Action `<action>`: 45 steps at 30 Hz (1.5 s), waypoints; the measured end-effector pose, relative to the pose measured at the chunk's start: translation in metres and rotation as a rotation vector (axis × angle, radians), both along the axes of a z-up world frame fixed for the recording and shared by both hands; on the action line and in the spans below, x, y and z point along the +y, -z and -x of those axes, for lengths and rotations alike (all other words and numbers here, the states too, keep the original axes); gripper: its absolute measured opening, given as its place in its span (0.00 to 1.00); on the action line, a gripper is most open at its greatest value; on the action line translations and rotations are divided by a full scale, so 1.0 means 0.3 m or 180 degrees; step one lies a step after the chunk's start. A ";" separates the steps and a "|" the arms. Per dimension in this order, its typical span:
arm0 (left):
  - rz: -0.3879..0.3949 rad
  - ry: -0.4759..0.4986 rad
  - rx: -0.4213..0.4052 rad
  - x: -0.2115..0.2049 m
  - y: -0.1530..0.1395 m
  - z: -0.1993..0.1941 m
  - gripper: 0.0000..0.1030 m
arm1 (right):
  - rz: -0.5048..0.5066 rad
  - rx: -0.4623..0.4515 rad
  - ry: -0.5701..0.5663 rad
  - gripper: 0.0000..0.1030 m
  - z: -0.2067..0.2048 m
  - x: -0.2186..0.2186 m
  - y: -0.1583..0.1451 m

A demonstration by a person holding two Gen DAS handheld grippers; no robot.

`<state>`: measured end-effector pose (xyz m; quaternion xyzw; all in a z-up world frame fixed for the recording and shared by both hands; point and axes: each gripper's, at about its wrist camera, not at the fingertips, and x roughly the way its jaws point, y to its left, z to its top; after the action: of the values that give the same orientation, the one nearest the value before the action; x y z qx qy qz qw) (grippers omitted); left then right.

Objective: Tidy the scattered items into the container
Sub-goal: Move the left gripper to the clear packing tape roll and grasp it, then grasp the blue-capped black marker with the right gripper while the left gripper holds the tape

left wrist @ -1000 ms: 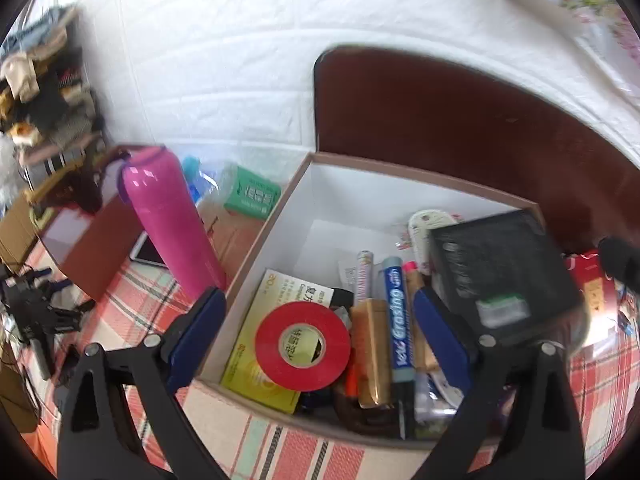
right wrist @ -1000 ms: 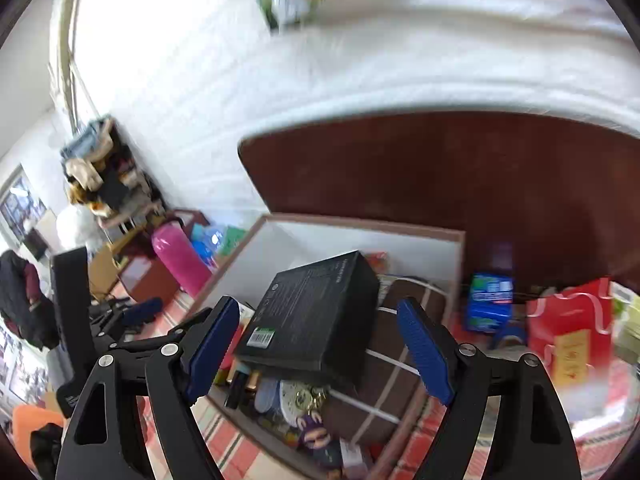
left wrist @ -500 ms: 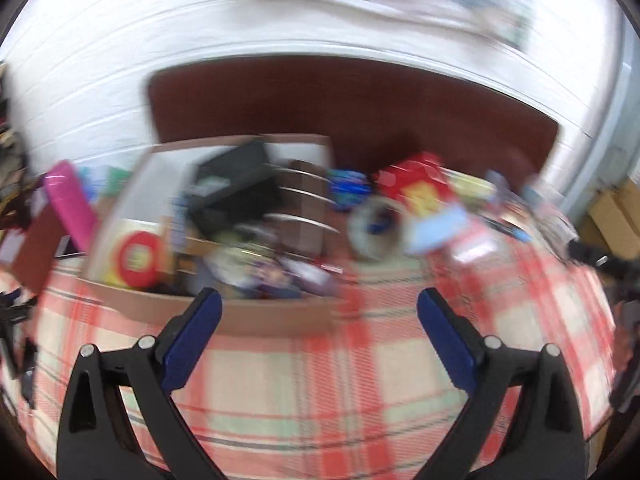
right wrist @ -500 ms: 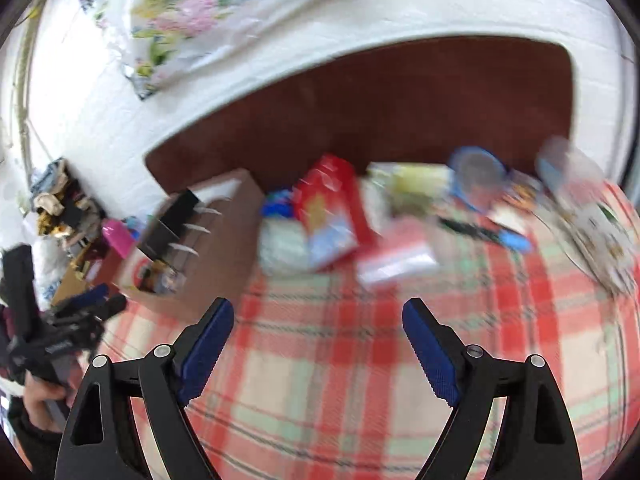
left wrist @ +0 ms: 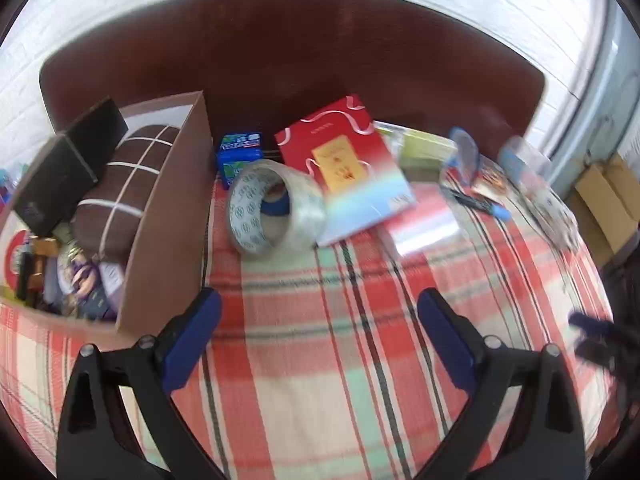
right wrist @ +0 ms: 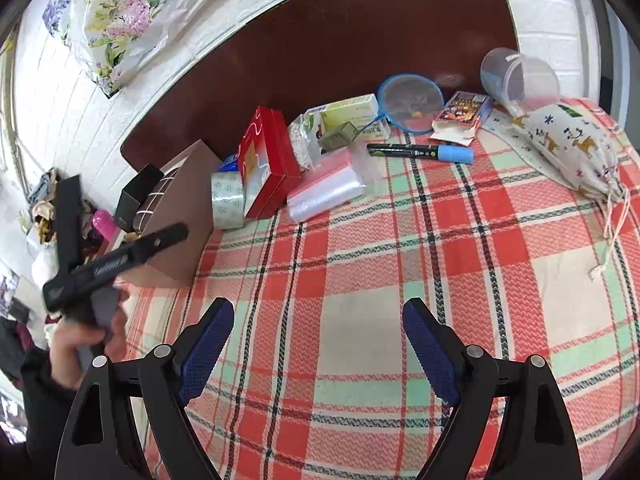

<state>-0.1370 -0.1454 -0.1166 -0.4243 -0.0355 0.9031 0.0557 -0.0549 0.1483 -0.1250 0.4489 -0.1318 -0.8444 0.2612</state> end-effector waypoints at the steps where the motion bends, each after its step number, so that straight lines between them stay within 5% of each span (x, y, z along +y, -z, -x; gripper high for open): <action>1: -0.0033 -0.0037 -0.0015 -0.015 0.011 0.035 0.96 | 0.0013 -0.0010 -0.0005 0.85 0.005 0.004 0.008; 8: 0.0173 -0.0157 -0.0006 -0.003 0.026 0.149 0.95 | 0.0050 -0.0090 -0.0024 0.85 0.044 0.025 0.065; 13: -0.0007 -0.0080 -0.0153 0.058 0.045 0.139 0.92 | 0.0119 -0.0155 0.0003 0.85 0.061 0.044 0.101; 16: 0.0142 -0.0186 -0.0150 0.078 0.061 0.115 0.92 | 0.0146 -0.0181 0.0046 0.85 0.064 0.061 0.116; 22: -0.0554 -0.0308 -0.0391 -0.009 0.127 0.154 0.89 | 0.0172 -0.0201 0.0063 0.85 0.066 0.079 0.129; 27: -0.0372 -0.0278 -0.0375 0.013 0.147 0.171 0.74 | 0.0208 -0.0257 0.0096 0.85 0.078 0.098 0.156; 39: -0.0008 -0.0394 -0.0276 0.055 0.172 0.209 0.75 | 0.0155 -0.0253 0.0057 0.85 0.101 0.071 0.170; 41: -0.0018 -0.0368 -0.0212 0.058 0.168 0.210 0.68 | 0.0138 -0.0236 0.0076 0.85 0.103 0.072 0.169; 42: -0.0059 -0.0328 -0.0197 0.059 0.164 0.211 0.44 | 0.0103 -0.0217 0.0090 0.85 0.107 0.073 0.167; 43: -0.0053 -0.0317 -0.0213 0.062 0.161 0.214 0.35 | 0.0054 -0.0186 0.0108 0.85 0.113 0.075 0.162; 45: 0.0036 -0.0291 -0.0230 0.075 0.159 0.217 0.33 | -0.0096 -0.0102 0.0177 0.85 0.135 0.082 0.144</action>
<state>-0.2022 -0.1229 -0.1642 -0.4549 -0.0518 0.8890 0.0107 -0.0954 0.1729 -0.1682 0.4623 -0.1357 -0.8459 0.2287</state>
